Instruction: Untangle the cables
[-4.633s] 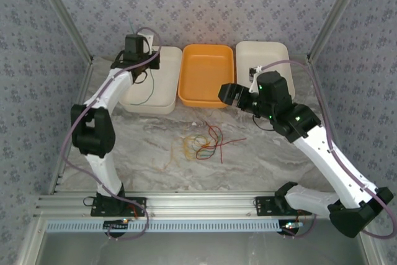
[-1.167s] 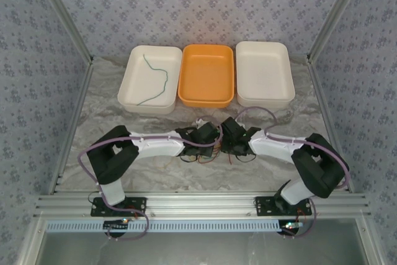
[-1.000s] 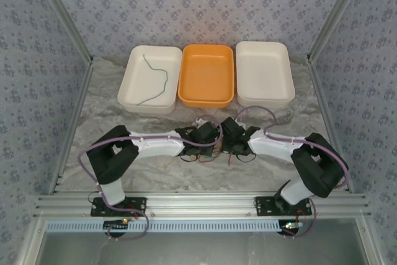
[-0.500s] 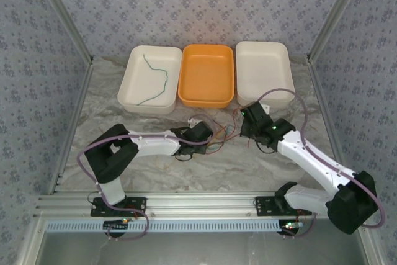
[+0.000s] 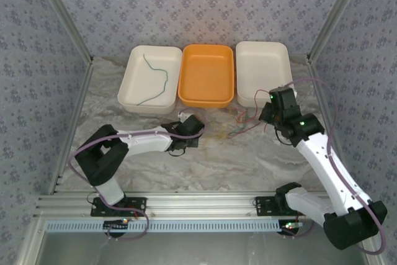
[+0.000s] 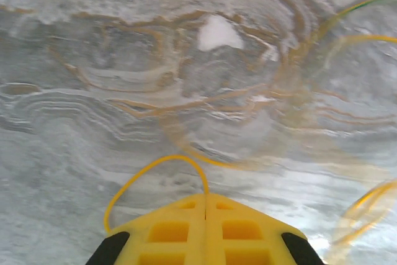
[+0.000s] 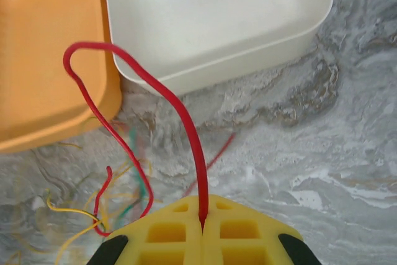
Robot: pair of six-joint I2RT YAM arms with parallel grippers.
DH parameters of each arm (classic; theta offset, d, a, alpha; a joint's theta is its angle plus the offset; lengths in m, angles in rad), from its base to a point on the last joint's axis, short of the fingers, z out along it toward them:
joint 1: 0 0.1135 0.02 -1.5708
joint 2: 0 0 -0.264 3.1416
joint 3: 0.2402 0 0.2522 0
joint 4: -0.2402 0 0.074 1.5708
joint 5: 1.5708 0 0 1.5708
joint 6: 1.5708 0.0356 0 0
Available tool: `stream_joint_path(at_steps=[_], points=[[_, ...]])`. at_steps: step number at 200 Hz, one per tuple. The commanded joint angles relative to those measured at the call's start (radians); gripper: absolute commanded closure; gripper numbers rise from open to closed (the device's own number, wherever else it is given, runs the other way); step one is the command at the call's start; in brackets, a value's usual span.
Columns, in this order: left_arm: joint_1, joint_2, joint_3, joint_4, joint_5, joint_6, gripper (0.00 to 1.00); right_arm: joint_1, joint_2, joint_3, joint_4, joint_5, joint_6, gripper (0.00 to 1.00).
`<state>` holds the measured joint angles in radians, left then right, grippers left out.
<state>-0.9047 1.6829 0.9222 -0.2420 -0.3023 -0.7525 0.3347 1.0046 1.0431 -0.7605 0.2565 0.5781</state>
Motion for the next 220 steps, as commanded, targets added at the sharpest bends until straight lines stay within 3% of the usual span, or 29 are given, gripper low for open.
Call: stream_joint_path(at_steps=[1, 38, 46, 59, 70, 97, 113, 149, 182, 220], points=[[0.024, -0.036, -0.014, -0.031, -0.022, 0.01, 1.0, 0.0, -0.003, 0.028, -0.024, -0.056, -0.027, 1.0], [0.012, -0.084, 0.023, -0.032, -0.006, 0.03, 0.99, 0.109, 0.068, -0.001, 0.019, -0.061, 0.001, 1.0], [-0.008, -0.105, 0.031, -0.024, -0.007, 0.05, 0.89, 0.116, 0.074, -0.009, 0.03, -0.068, 0.009, 1.0], [-0.051, -0.141, 0.046, -0.005, -0.006, 0.096, 0.6, 0.122, 0.088, -0.012, 0.039, -0.076, 0.012, 1.0], [-0.089, -0.166, 0.054, 0.007, -0.005, 0.134, 0.47, 0.12, 0.101, -0.011, 0.047, -0.096, 0.012, 1.0], [-0.168, -0.22, 0.007, 0.169, 0.068, 0.204, 0.31, 0.112, 0.137, 0.011, 0.058, -0.187, 0.008, 1.0], [-0.217, -0.212, -0.014, 0.251, 0.048, 0.238, 0.23, 0.11, 0.146, 0.022, 0.058, -0.231, 0.01, 1.0], [-0.257, -0.088, 0.04, 0.321, 0.042, 0.304, 0.15, 0.119, 0.141, 0.028, 0.038, -0.25, 0.018, 1.0], [-0.27, 0.039, 0.139, 0.204, -0.077, 0.298, 0.12, 0.116, 0.122, 0.022, 0.035, -0.272, 0.03, 1.0], [-0.262, 0.112, 0.165, 0.236, -0.197, 0.321, 0.11, 0.116, 0.099, 0.016, 0.034, -0.313, 0.043, 1.0]])
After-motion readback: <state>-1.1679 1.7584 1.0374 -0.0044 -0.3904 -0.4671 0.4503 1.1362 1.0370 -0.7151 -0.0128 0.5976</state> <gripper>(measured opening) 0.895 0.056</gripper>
